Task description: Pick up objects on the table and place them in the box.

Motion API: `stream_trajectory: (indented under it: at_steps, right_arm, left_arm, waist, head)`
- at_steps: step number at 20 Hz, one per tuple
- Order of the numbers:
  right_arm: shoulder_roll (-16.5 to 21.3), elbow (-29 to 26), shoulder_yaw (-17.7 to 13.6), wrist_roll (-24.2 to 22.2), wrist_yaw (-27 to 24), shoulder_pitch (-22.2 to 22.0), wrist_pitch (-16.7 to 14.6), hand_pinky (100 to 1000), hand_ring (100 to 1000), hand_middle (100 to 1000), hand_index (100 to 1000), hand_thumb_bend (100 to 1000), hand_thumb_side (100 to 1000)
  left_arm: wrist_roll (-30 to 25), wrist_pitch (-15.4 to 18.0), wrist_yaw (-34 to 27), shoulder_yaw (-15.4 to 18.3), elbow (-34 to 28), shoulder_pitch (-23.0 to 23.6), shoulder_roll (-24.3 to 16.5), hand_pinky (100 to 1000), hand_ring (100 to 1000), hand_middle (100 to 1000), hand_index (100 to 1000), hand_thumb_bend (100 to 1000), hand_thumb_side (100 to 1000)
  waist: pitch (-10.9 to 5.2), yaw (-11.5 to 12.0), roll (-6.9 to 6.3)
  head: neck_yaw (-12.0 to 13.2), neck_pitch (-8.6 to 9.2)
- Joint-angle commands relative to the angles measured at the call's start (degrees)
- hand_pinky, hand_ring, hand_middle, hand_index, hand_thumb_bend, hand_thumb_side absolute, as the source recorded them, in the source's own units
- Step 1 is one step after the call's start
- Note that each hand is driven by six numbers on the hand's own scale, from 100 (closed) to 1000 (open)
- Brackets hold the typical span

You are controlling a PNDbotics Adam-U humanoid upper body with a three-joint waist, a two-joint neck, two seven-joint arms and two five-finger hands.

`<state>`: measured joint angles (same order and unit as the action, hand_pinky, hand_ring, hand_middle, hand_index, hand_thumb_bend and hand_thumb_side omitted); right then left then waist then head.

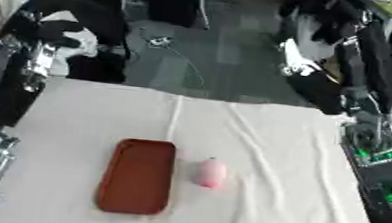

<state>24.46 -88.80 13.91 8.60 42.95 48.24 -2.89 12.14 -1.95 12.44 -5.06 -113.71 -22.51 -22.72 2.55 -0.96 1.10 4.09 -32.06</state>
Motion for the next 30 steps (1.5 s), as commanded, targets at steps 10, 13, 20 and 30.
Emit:
stream_trajectory:
  at_steps: [10,13,20,30]
  right_arm:
    - [-2.01,15.53,1.43,-5.53,14.86,6.09,-2.81,610,800,825,863,485,674]
    - [-2.53,18.24,1.51,-6.71,15.7,6.22,-3.81,644,820,840,886,554,676]
    - [-3.3,22.0,1.19,-8.59,16.7,6.2,-4.3,658,814,831,895,680,720]
    - [-4.17,23.29,2.23,-10.87,15.08,4.88,-4.9,662,813,831,900,598,760]
  left_arm:
    - [-0.04,-0.18,0.1,0.09,-0.88,-0.55,-1.07,702,729,859,972,100,824]
    - [-0.03,-0.16,0.11,0.1,-0.88,-0.6,-1.05,702,729,859,971,100,825]
    - [-0.04,-0.17,0.18,0.08,-0.88,-0.71,-0.99,702,729,859,971,100,825]
    - [-0.13,-0.16,0.25,0.02,-0.88,-0.87,-1.02,702,730,859,971,100,826]
  waist:
    - [-0.91,0.23,0.0]
    - [-0.91,0.3,0.0]
    - [-0.88,0.41,-0.01]
    - [-0.89,0.6,0.02]
  head:
    - [-0.95,0.09]
    - [-0.91,0.09]
    - [-0.62,0.15]
    - [-0.44,0.4]
